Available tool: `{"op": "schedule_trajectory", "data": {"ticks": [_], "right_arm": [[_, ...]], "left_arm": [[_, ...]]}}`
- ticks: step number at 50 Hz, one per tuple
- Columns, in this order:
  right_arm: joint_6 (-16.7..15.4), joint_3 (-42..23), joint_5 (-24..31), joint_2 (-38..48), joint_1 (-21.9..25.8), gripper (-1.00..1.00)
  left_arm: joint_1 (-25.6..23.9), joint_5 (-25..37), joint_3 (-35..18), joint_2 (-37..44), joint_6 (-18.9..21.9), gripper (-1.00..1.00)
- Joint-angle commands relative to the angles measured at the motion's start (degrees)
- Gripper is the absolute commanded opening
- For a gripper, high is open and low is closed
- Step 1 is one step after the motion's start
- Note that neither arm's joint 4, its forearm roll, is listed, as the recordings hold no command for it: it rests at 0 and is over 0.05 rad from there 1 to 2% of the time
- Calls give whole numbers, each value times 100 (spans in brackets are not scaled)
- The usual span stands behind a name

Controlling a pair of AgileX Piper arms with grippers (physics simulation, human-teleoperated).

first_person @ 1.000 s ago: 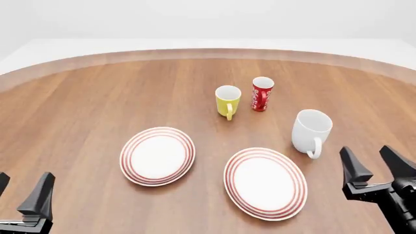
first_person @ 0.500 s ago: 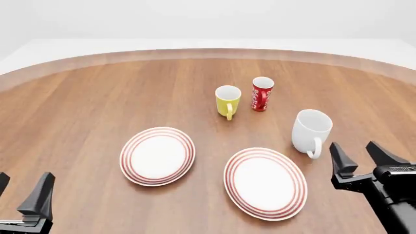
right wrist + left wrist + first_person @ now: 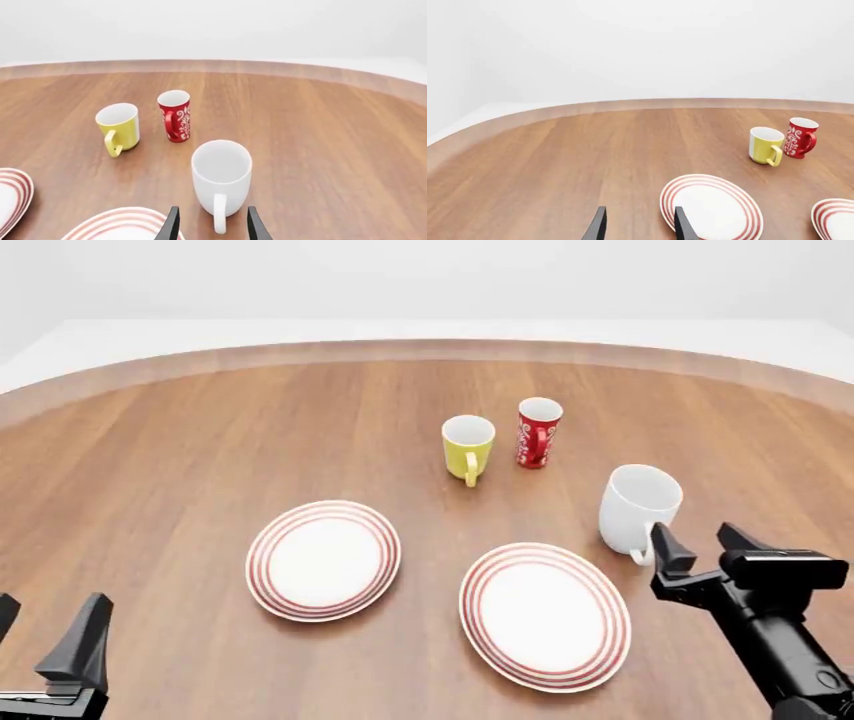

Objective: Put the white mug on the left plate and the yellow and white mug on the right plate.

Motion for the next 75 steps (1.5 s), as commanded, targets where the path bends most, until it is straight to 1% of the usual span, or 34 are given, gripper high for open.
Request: {"op": "schedule_trajectory", "data": {"ticks": [1,20,22,56,57,65,66,75], "right_arm": [[15,-59,-167,283,-11,100],[15,-59,-167,283,-11,100],[32,-73,-266,453,-48,100],[32,-73,-267,453,-48,100],[298,-1080,-584,2575,-163,100],[298,-1088,-624,2623,-163,100],[316,-1206,-613,2822,-177,100],[335,-1251,-583,2867,-183,100]], "left_arm": [[0,0,0,0,0,100],[0,0,0,0,0,100],[0,0,0,0,0,100],[0,0,0,0,0,100],[0,0,0,0,0,100],[0,0,0,0,0,100],[0,0,0,0,0,100],[0,0,0,0,0,100]]}}
